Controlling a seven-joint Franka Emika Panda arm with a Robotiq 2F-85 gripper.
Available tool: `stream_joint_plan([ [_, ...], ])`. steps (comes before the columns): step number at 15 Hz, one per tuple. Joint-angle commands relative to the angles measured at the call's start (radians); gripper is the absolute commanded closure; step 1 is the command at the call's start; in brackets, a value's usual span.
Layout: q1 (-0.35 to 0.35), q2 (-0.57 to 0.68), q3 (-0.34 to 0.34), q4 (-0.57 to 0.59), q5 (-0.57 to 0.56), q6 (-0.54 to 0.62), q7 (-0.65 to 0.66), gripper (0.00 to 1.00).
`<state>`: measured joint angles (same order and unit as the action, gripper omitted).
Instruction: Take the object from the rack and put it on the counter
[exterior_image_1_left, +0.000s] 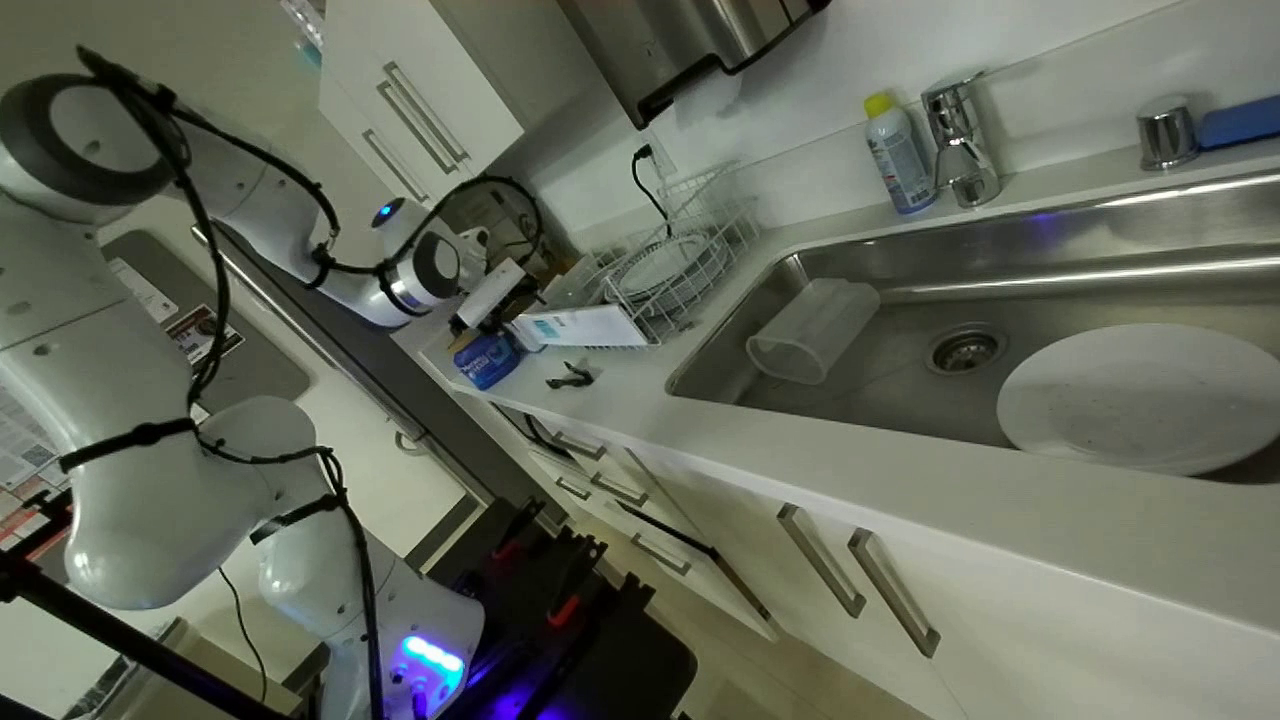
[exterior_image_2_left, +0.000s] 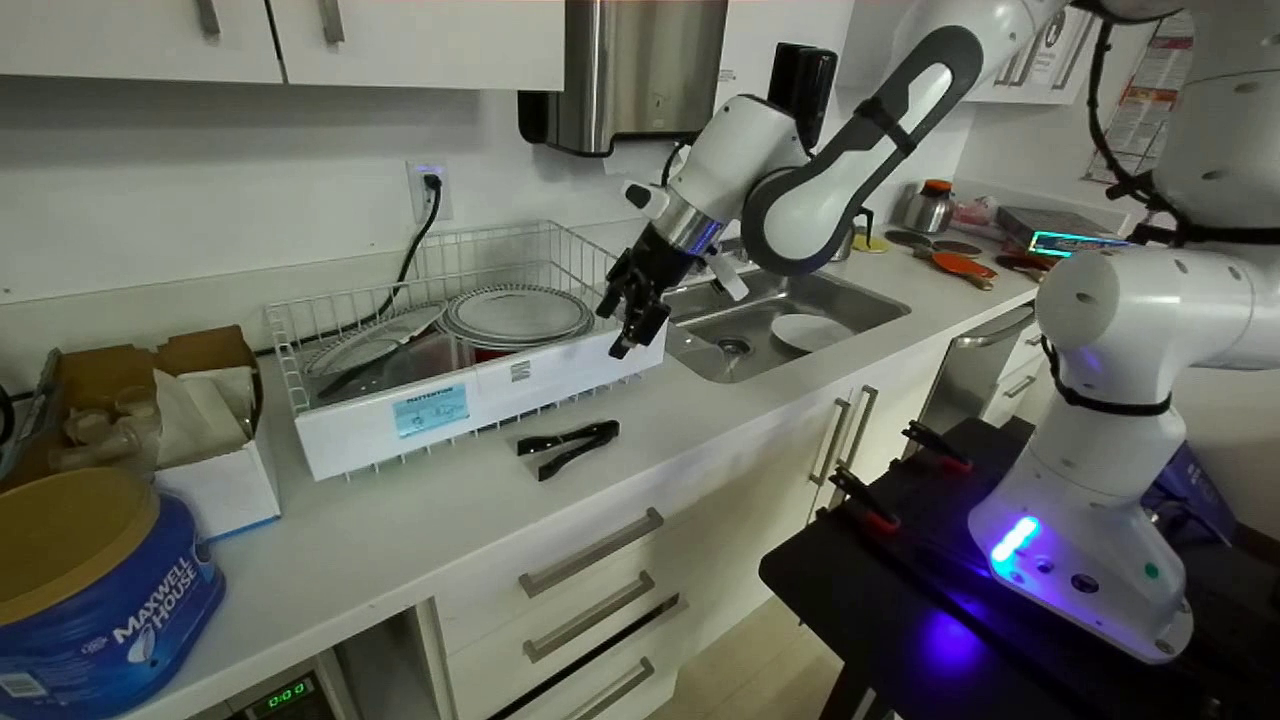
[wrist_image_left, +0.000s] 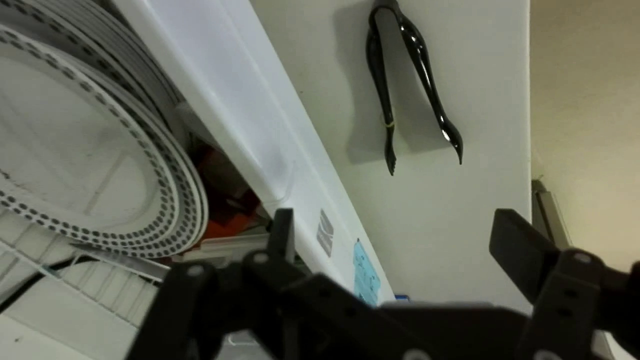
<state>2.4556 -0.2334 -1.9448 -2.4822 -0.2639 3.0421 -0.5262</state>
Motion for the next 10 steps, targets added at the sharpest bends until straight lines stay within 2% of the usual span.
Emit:
stream_joint_plan([
  [1, -0.122, 0.211, 0.121, -0.003, 0.084, -0.104, 0.074, 0.0],
  [3, -0.165, 0.278, 0.146, 0.013, 0.137, -0.159, 0.079, 0.0],
  [4, -0.324, 0.287, 0.284, 0.022, 0.068, -0.195, 0.153, 0.0],
  [5, -0.376, 0.317, 0.324, 0.031, 0.072, -0.219, 0.172, 0.0],
  [6, -0.458, 0.342, 0.394, 0.042, 0.069, -0.242, 0.205, 0.0],
  [7, -0.328, 0.385, 0.256, 0.047, 0.125, -0.262, 0.189, 0.0],
  [8, -0.342, 0.409, 0.254, 0.053, 0.128, -0.286, 0.212, 0.0],
  [10, -0.28, 0.475, 0.169, 0.057, 0.167, -0.35, 0.226, 0.0],
])
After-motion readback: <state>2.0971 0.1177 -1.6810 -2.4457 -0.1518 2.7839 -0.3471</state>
